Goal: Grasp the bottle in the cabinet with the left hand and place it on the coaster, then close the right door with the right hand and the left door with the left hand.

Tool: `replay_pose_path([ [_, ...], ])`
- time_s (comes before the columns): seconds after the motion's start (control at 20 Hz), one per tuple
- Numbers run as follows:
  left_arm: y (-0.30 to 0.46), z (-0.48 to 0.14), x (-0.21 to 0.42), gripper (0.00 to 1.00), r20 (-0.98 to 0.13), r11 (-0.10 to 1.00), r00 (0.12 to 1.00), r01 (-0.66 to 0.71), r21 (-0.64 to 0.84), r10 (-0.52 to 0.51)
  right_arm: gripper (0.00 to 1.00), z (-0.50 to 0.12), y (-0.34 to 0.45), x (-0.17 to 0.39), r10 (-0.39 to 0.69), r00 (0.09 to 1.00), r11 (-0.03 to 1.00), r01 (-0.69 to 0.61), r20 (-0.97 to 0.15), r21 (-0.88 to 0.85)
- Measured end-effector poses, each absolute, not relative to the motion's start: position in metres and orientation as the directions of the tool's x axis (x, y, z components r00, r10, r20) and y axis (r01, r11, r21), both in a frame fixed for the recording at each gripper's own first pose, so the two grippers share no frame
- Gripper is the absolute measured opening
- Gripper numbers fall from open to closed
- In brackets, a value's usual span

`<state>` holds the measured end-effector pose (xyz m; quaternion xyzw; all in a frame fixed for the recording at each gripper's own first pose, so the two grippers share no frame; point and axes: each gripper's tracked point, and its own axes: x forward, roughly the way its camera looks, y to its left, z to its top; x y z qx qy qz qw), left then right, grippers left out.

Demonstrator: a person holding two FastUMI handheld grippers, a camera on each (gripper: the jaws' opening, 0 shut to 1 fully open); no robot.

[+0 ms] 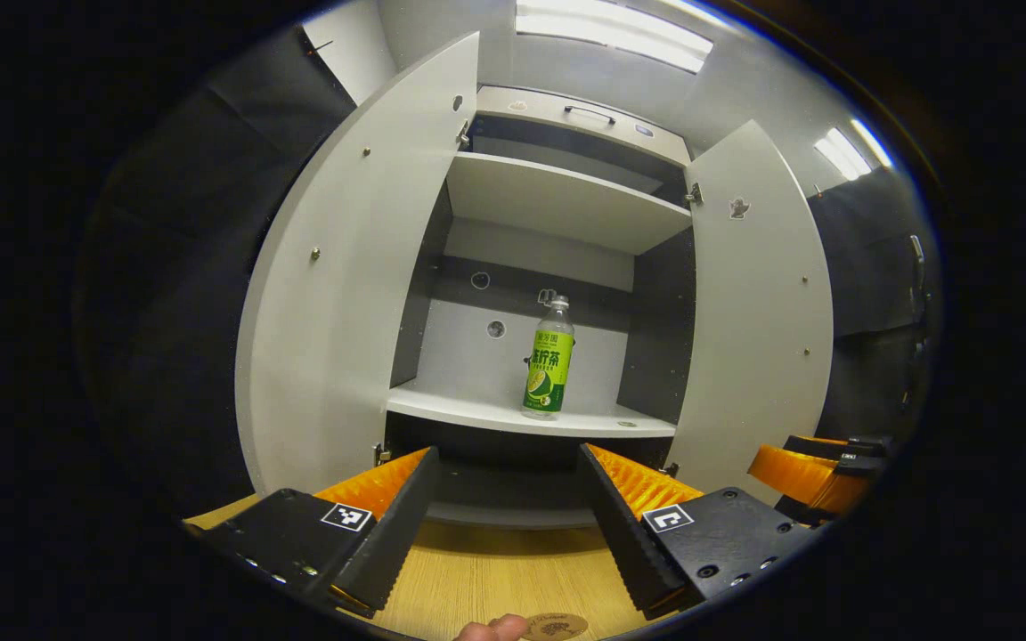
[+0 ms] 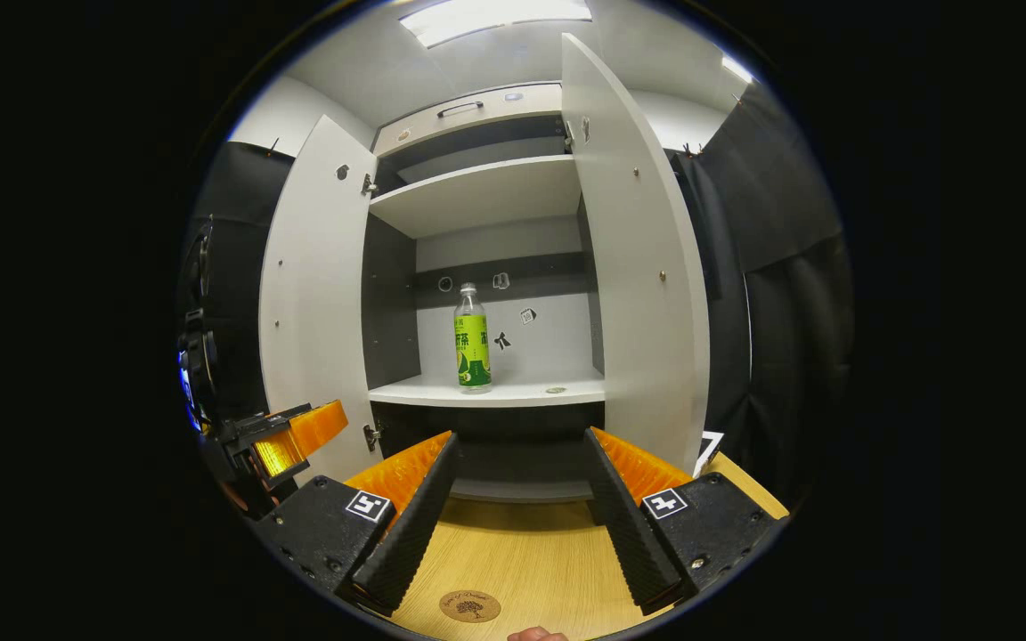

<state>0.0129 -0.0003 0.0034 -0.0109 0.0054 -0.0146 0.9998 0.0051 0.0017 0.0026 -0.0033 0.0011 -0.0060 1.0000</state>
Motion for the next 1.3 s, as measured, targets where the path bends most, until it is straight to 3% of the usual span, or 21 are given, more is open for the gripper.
replay_pose_path([
  [0.6,-0.030,0.021,0.054,0.94,-0.014,0.989,0.990,0.140,-0.053,-0.141,0.85,0.005,0.002,0.003,-0.030,1.000,0.999,0.030,0.006,-0.019],
  [0.65,-0.033,0.023,0.062,0.99,-0.010,0.987,0.988,0.152,-0.056,-0.153,0.85,0.006,0.002,0.003,-0.033,0.999,0.999,0.033,0.008,-0.021],
  [0.7,-0.035,0.024,0.069,0.95,-0.009,0.985,0.986,0.163,-0.058,-0.164,0.85,0.006,0.001,0.002,-0.036,0.999,0.999,0.036,0.010,-0.023],
  [0.95,-0.053,0.032,0.113,0.99,-0.007,0.971,0.975,0.222,-0.084,-0.223,0.85,0.012,-0.007,-0.001,-0.059,0.998,0.998,0.060,0.023,-0.027],
  [1.0,-0.056,0.038,0.125,0.95,0.007,0.969,0.973,0.233,-0.079,-0.233,0.85,0.013,-0.008,-0.001,-0.062,0.998,0.998,0.063,0.024,-0.027],
  [1.3,-0.065,0.052,0.202,0.94,0.029,0.972,0.971,0.236,-0.004,-0.235,0.85,0.015,-0.020,-0.001,-0.099,0.995,0.995,0.100,0.026,-0.023],
])
